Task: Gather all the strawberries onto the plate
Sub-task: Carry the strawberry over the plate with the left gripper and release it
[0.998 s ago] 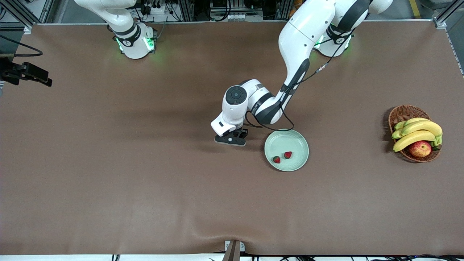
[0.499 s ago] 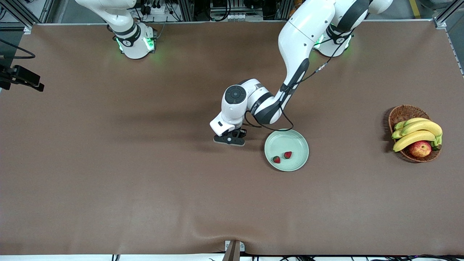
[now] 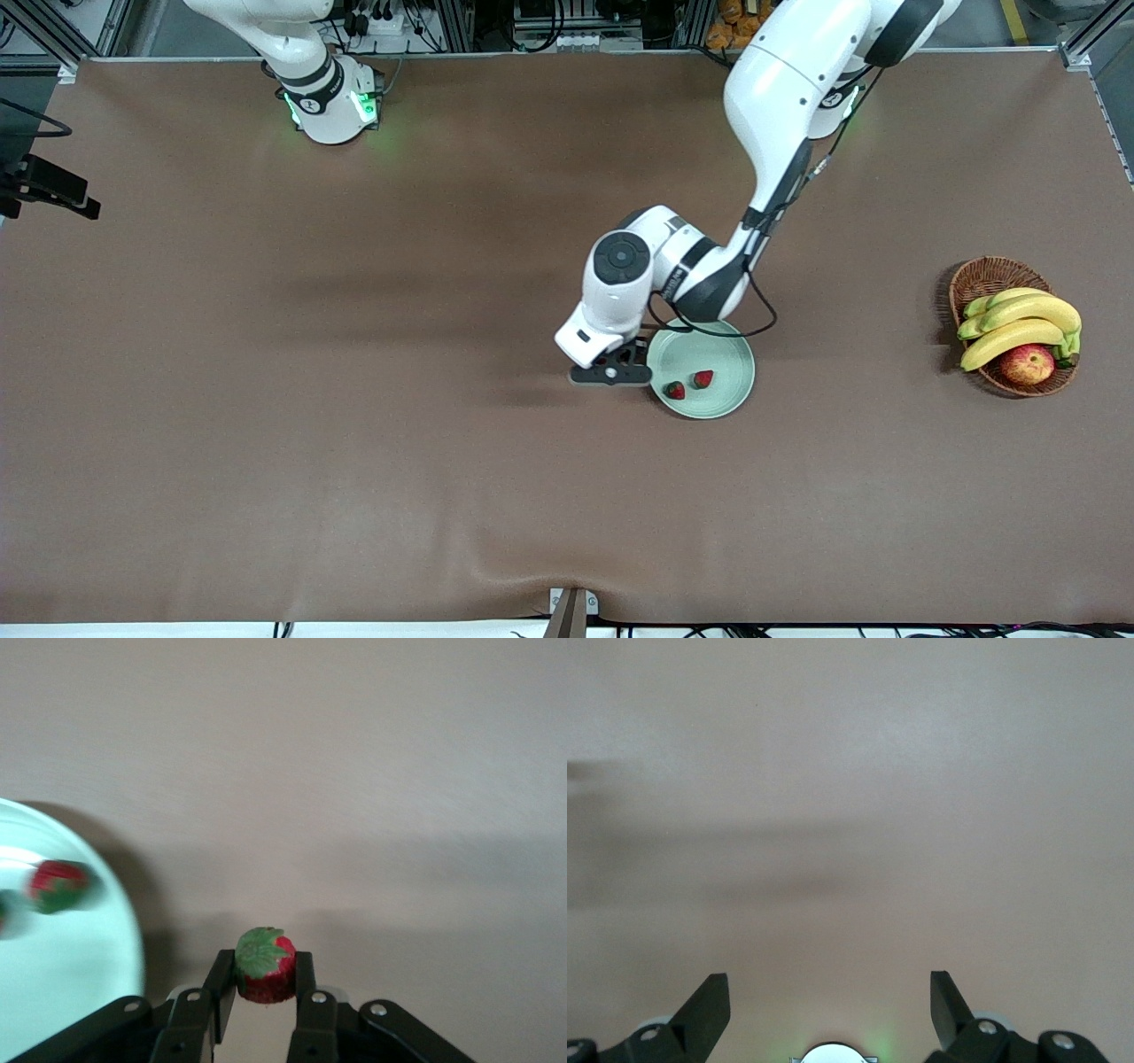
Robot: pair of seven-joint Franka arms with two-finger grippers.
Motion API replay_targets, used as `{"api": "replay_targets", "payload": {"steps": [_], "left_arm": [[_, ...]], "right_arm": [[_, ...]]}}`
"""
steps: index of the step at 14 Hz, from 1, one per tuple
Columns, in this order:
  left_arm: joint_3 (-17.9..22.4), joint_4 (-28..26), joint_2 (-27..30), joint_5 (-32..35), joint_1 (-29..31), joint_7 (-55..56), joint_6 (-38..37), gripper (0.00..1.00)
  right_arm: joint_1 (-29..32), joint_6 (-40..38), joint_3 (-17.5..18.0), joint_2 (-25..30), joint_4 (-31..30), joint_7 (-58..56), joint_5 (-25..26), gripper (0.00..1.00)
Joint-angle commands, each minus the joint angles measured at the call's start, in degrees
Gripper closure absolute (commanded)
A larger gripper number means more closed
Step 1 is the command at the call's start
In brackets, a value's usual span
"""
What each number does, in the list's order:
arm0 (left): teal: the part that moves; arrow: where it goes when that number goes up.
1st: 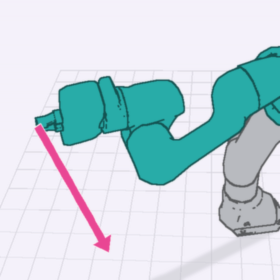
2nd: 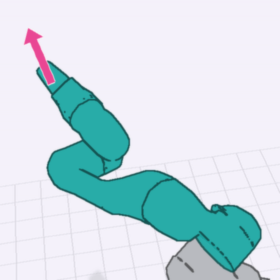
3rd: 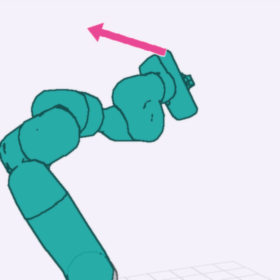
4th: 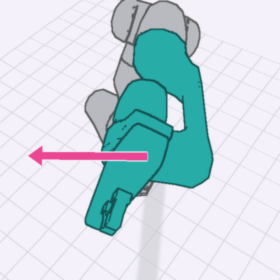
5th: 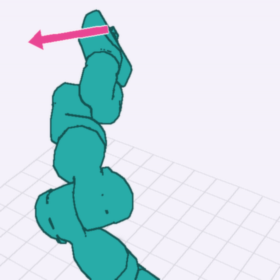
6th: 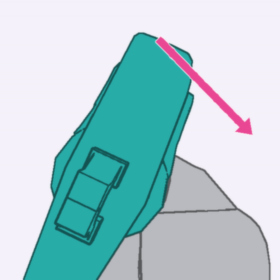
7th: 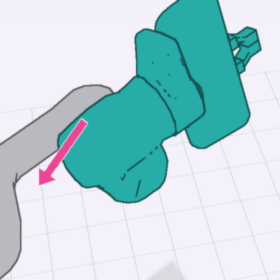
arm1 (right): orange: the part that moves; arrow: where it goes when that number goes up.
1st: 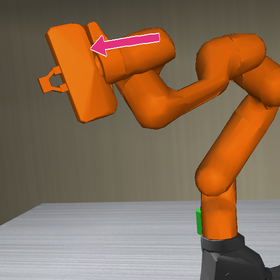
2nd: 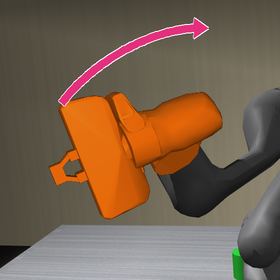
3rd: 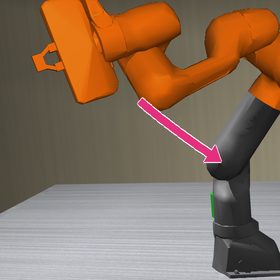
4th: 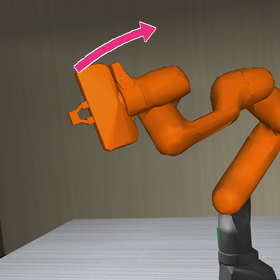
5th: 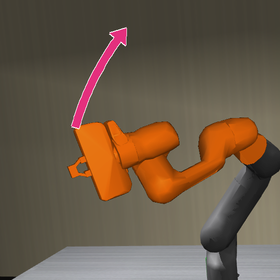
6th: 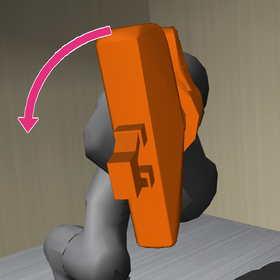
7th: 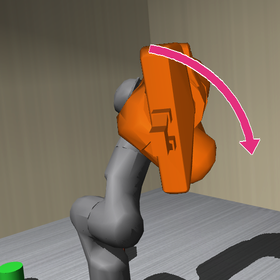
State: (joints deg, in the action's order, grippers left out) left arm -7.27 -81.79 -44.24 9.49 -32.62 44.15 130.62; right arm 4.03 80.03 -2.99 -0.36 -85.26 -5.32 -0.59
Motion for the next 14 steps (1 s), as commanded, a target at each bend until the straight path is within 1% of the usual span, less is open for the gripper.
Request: {"api": "replay_targets", "payload": {"steps": [1,3,5,6,8,9,10,11,14], "left_arm": [[-0.02,-1.18,3.11,0.44,2.73,-1.95,-5.79,1.0],[-0.11,-1.88,4.6,0.44,4.84,-4.68,-10.88,1.0],[-0.2,-3.02,6.27,0.44,6.51,-4.95,-14.76,1.0],[-0.37,-3.9,6.97,0.44,7.56,-5.82,-16.08,1.0],[-0.38,-6.44,7.77,0.44,9.85,-9.42,-16.53,0.96],[-0.38,-7.59,7.86,0.35,10.03,-9.7,-16.45,0.95],[-0.38,-8.47,7.86,0.27,10.38,-9.61,-16.53,0.79],[-0.38,-9.17,7.94,0.26,10.39,-9.61,-16.53,0.74],[-0.29,-11.11,8.38,0.44,12.14,-9.87,-16.62,0.71]], "right_arm": [[-1.66,-0.49,-1.76,0.62,-0.17,-0.84,-0.99,0.0],[-1.66,-0.49,-1.67,0.27,-0.26,-0.84,-1.08,0.0],[-2.27,-0.23,-1.5,0.18,-0.17,-0.75,-1.26,0.0],[-2.71,-0.23,-1.5,0.18,-0.26,-0.75,-1.26,0.0],[-2.72,-0.32,-1.5,0.18,-0.26,-0.75,-1.26,0.0],[-2.72,-0.23,-1.5,0.27,-0.17,-0.75,-1.17,0.0],[-2.8,0.12,-1.5,0.27,-0.09,-0.75,-1.17,0.0],[-2.89,0.04,-1.5,0.27,-0.17,-0.75,-1.17,0.0],[-3.33,-0.14,-1.41,0.45,-0.09,-0.75,-1.17,0.0]]}}
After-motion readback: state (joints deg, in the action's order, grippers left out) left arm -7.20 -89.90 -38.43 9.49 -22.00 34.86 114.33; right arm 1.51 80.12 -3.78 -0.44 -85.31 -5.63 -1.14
